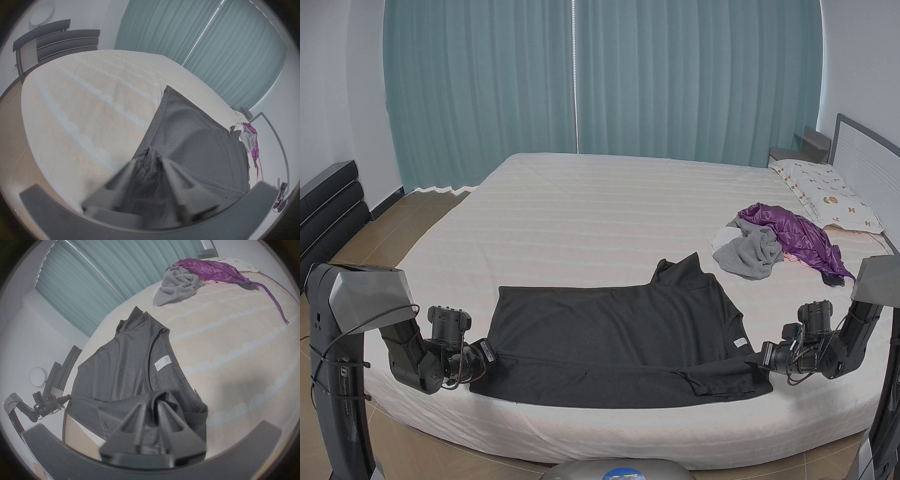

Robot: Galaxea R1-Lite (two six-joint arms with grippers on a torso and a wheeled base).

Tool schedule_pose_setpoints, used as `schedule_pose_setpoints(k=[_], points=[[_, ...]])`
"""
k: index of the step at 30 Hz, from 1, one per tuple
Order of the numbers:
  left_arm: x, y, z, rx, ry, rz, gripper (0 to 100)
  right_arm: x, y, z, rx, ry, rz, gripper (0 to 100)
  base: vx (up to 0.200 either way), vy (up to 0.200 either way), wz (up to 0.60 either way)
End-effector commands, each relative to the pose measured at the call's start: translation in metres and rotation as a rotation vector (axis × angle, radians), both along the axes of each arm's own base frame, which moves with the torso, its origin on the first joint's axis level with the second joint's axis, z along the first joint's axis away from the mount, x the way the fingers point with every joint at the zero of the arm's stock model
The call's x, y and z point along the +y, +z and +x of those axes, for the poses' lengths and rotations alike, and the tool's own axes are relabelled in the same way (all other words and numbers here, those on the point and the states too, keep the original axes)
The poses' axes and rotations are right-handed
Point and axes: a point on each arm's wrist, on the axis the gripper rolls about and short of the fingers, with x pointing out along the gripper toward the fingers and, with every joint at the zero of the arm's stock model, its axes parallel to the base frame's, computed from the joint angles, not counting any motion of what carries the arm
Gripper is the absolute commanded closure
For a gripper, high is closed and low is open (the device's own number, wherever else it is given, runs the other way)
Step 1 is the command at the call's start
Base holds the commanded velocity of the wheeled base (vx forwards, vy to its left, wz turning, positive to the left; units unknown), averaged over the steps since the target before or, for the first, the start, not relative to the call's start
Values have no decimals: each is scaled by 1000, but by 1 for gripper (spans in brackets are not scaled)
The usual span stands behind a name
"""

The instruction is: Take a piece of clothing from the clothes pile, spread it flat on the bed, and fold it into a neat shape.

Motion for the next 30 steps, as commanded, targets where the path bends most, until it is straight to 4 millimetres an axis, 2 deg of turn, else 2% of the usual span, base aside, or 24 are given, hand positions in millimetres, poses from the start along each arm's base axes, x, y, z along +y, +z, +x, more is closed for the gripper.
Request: schedule_pose_setpoints(k=[1,5,6,12,13,15,18,24,30], points=[[0,-2,0,3,-1,0,0,0,-1,0,2,-2,1,0,0,0,0],[0,0,0,1,12,-15,0,-2,8,-1,-12,-37,32,0,0,0,0],[1,5,-2,-8,32,-36,0,-2,17,-3,-18,-68,71,0,0,0,0],[12,39,-15,-70,67,-74,0,0,36,-19,-11,-132,149,0,0,0,0],[16,52,-19,-97,75,-79,0,1,42,-25,0,-173,197,0,0,0,0],[16,58,-24,-107,75,-82,0,0,46,-29,9,-215,250,0,0,0,0],[16,60,-27,-106,77,-84,0,0,44,-31,17,-231,283,0,0,0,0],[14,59,-24,-100,164,-205,0,-3,38,-38,16,-246,357,0,0,0,0],[13,57,-27,-77,121,-242,0,-4,37,-41,21,-250,377,0,200,0,0]])
